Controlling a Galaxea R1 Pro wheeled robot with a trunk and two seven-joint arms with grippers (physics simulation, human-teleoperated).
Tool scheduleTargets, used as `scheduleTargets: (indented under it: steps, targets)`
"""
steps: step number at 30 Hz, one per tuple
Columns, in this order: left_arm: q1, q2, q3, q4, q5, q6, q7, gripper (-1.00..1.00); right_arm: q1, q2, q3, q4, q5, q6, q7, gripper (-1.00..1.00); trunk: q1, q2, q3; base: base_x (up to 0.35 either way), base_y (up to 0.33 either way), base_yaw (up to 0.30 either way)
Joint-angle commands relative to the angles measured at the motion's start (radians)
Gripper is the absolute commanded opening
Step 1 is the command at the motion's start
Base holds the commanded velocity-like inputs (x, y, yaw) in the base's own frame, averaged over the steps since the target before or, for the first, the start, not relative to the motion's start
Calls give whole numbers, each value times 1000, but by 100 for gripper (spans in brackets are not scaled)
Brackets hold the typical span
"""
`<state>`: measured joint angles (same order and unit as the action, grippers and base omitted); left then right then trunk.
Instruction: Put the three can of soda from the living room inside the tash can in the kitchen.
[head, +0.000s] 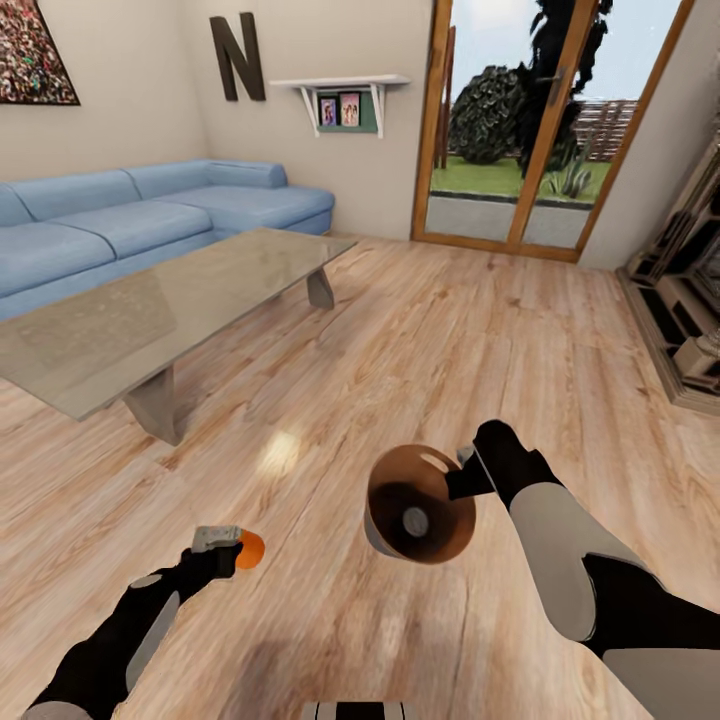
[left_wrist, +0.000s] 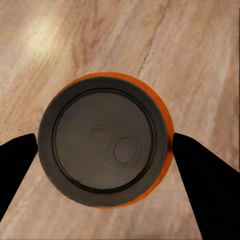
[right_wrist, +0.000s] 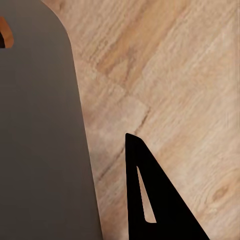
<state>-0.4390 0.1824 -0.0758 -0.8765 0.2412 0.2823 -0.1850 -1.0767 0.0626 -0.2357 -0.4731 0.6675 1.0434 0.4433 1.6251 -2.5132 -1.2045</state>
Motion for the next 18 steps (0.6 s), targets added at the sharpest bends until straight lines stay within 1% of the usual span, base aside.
scheduleTargets:
  steps: [1,3,4,7,8,11,12,13,15,16,18]
  targets:
    - [0,5,2,-79,-2,65,-17,-100,0,0,-1,1,-22,4,5,-100,0,0,4,0,0,0]
    - [0,14,6,-156,-1,132,-30,-100,0,-2,-1,2,-23,4,16,-100,-1,1,12,0,0,0]
    - [0,25,26,-233,2,202,-38,-100,0,-3,1,2,-23,4,38,-100,-2,1,16,0,0,0]
    - [-5,45,83,-348,18,323,-49,-100,0,-4,9,8,-22,4,77,-100,-3,2,27,0,0,0]
    - [-13,63,118,-421,34,416,-62,-100,0,-5,20,14,-22,4,103,-100,-4,2,31,0,0,0]
    - [-49,91,151,-514,52,555,-92,-100,-1,-6,38,23,-21,4,141,-100,-5,3,43,0,0,0]
    - [-69,99,157,-538,56,597,-101,-100,-1,-6,44,24,-21,4,153,-100,-5,3,46,0,0,0]
    - [-120,111,167,-574,62,669,-115,-100,-1,-7,53,27,-21,4,175,-100,-6,3,50,0,0,0]
    - [-178,120,173,-596,65,720,-124,-100,-1,-8,58,28,-21,4,194,-100,-7,4,58,0,0,0]
    - [-232,126,176,-609,66,754,-130,-100,-2,-9,62,30,-21,4,209,-100,-7,4,62,0,0,0]
    - [-280,134,179,-616,67,765,-134,-100,-2,-9,64,32,-20,4,218,-100,-8,4,70,0,0,0]
